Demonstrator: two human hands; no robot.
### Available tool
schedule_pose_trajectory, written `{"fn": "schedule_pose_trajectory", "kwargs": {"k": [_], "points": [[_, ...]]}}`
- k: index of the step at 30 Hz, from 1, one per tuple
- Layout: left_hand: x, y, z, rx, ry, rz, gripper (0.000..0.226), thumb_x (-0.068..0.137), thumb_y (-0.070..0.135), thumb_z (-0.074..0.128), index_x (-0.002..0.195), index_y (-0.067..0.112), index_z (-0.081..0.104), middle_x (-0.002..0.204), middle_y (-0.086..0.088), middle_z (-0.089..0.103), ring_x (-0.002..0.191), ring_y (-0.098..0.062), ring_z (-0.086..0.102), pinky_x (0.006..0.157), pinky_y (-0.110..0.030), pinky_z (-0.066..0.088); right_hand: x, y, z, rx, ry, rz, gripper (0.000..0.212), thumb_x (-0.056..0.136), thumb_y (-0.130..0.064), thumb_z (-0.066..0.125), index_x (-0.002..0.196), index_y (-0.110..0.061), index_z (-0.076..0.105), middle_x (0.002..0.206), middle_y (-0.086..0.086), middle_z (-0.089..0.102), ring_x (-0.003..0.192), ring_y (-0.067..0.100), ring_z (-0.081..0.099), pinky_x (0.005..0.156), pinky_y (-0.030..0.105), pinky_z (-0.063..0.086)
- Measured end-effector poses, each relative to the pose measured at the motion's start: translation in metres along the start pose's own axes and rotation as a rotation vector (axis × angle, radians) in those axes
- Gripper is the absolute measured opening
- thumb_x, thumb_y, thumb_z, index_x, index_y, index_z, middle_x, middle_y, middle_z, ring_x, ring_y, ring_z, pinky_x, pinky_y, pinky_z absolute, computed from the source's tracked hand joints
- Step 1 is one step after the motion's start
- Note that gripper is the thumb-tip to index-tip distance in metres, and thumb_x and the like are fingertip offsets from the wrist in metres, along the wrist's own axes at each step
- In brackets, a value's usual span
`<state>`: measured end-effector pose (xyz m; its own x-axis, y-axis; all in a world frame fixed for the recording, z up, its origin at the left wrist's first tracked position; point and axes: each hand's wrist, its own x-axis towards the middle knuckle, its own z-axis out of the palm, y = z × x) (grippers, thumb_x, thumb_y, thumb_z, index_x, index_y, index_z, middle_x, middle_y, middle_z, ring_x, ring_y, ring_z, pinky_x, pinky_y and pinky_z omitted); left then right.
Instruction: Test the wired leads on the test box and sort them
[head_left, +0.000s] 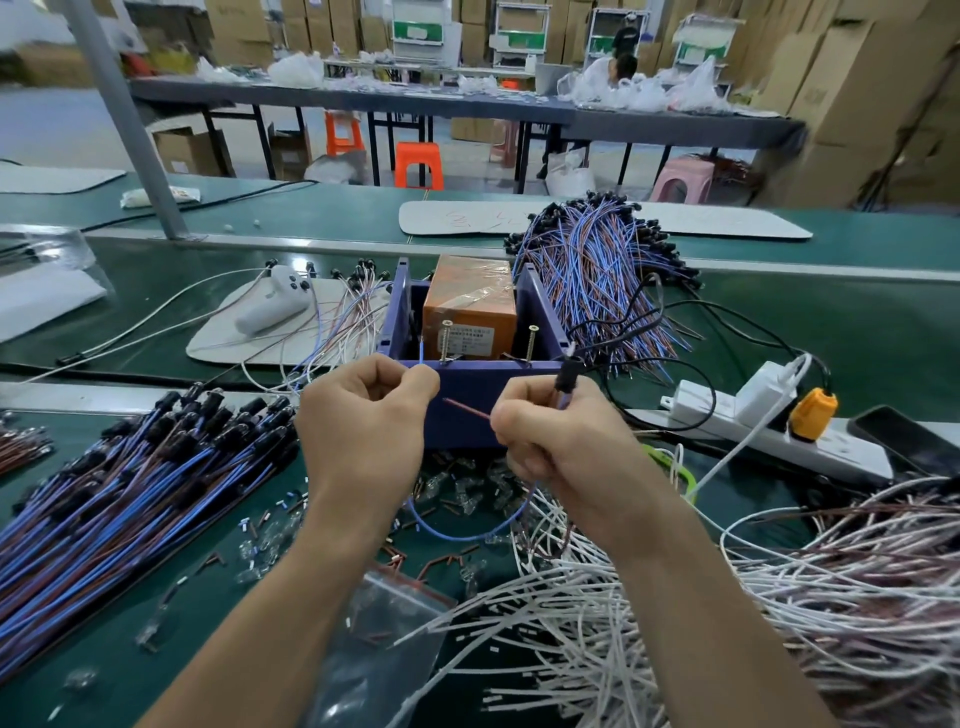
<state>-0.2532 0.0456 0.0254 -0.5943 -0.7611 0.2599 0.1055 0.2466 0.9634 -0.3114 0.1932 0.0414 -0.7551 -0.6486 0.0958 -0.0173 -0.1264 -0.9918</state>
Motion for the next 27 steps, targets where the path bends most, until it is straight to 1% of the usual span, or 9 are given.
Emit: {"fn": "schedule_pose_trajectory", "kwargs": {"k": [4,6,11,15,17,21,22,25,27], "points": [[0.003,0.004,-0.003,-0.090,0.035,-0.029,0.018,0.069,0.026,0.065,0.053,0.018,0.064,0.043,0.003,0.051,0.039,-0.013,0.037,0.040,-0.024,0.034,-0.002,-0.005,0.005,-0.391,0.019,-0.076,0.019,0.078,-0.013,0.066,0.059,-0.013,0.062,0.052,-0.007,0.046,0.050,0.008,0.038,0.050,0.020,0.032],[0.003,0.005,-0.005,-0.107,0.036,-0.024,0.019,0.070,0.026,0.065,0.054,0.015,0.063,0.043,0.000,0.052,0.038,-0.013,0.036,0.040,-0.025,0.033,-0.003,-0.007,0.006,-0.492,0.022,-0.106,0.017,0.078,-0.017,0.067,0.063,-0.010,0.064,0.052,-0.008,0.049,0.051,0.008,0.042,0.052,0.022,0.036],[0.003,0.004,-0.009,-0.116,0.021,-0.005,0.023,0.067,0.029,0.064,0.053,0.011,0.061,0.046,-0.004,0.053,0.042,-0.016,0.036,0.044,-0.027,0.032,-0.004,-0.009,0.006,-0.568,0.024,-0.127,0.016,0.078,-0.020,0.068,0.064,-0.014,0.065,0.049,-0.011,0.050,0.047,0.006,0.043,0.050,0.021,0.037],[0.001,0.009,-0.011,-0.103,0.002,-0.019,0.020,0.066,0.023,0.063,0.052,0.009,0.059,0.044,-0.005,0.050,0.042,-0.016,0.036,0.045,-0.027,0.032,-0.005,-0.010,0.007,-0.591,0.008,-0.124,0.016,0.077,-0.021,0.067,0.063,-0.015,0.064,0.048,-0.012,0.049,0.046,0.005,0.042,0.049,0.017,0.036],[-0.002,0.015,-0.014,0.018,0.026,0.015,0.019,0.063,0.027,0.062,0.052,0.011,0.061,0.042,0.000,0.049,0.043,-0.018,0.039,0.051,-0.031,0.034,-0.004,-0.009,0.006,-0.601,-0.001,-0.114,0.016,0.078,-0.019,0.068,0.063,-0.016,0.064,0.048,-0.013,0.049,0.046,0.004,0.041,0.049,0.016,0.035],[0.007,0.041,-0.038,0.803,-0.047,0.338,0.027,0.059,0.046,0.058,0.048,0.022,0.062,0.041,0.005,0.051,0.049,-0.017,0.052,0.054,-0.025,0.030,-0.004,-0.009,0.005,-0.607,-0.083,-0.102,0.015,0.079,-0.018,0.069,0.064,-0.015,0.065,0.048,-0.013,0.049,0.047,0.005,0.042,0.050,0.020,0.035],[0.011,0.050,-0.046,0.914,-0.070,0.378,0.029,0.058,0.049,0.057,0.046,0.023,0.062,0.041,0.007,0.051,0.051,-0.018,0.052,0.055,-0.025,0.028,-0.004,-0.009,0.006,-0.604,-0.116,-0.093,0.015,0.079,-0.020,0.071,0.066,-0.015,0.066,0.050,-0.012,0.050,0.049,0.006,0.043,0.051,0.023,0.036],[0.018,0.077,-0.068,0.898,-0.129,0.418,0.018,0.056,0.045,0.062,0.051,0.029,0.068,0.043,0.007,0.055,0.049,-0.011,0.052,0.055,-0.022,0.029,-0.005,-0.008,0.007,-0.621,-0.175,-0.056,0.015,0.079,-0.027,0.077,0.071,-0.017,0.070,0.056,-0.006,0.057,0.054,0.009,0.046,0.053,0.029,0.040],[0.017,0.089,-0.080,0.670,-0.362,0.411,0.007,0.060,0.039,0.068,0.064,0.039,0.074,0.051,0.012,0.063,0.046,-0.008,0.054,0.048,-0.024,0.038,-0.004,-0.008,0.009,-0.611,-0.180,-0.041,0.014,0.079,-0.027,0.081,0.072,-0.017,0.072,0.058,-0.004,0.059,0.054,0.008,0.047,0.053,0.028,0.040]]}}
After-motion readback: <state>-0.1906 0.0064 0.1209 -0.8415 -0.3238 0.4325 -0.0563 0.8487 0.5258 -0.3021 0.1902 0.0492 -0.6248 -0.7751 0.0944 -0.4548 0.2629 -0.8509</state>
